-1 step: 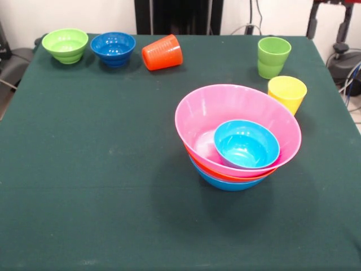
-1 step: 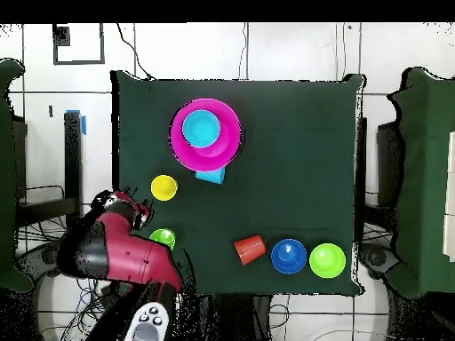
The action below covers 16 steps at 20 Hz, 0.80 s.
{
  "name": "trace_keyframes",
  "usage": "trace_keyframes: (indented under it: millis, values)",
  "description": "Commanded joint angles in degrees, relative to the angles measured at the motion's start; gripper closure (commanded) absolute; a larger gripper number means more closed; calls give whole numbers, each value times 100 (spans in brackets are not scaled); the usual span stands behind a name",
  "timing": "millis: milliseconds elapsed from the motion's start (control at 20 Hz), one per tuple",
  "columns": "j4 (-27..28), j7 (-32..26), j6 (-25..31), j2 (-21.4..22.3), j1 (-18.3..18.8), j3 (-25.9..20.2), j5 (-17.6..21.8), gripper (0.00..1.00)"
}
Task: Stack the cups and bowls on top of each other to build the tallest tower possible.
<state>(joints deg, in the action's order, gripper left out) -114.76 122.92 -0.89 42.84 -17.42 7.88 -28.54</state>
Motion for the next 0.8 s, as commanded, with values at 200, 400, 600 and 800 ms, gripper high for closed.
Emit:
trace_keyframes:
  millis: [200, 400, 600, 800]
  values:
    - [-397, 772, -751, -542, 825, -1241, 1089, 0]
    - [-260, 643, -647, -625, 553, -852, 1092, 0]
    - [-165, 452, -227, -553, 278, -449, 1004, 0]
    - [-244, 407, -157, -468, 457, -563, 1165, 0]
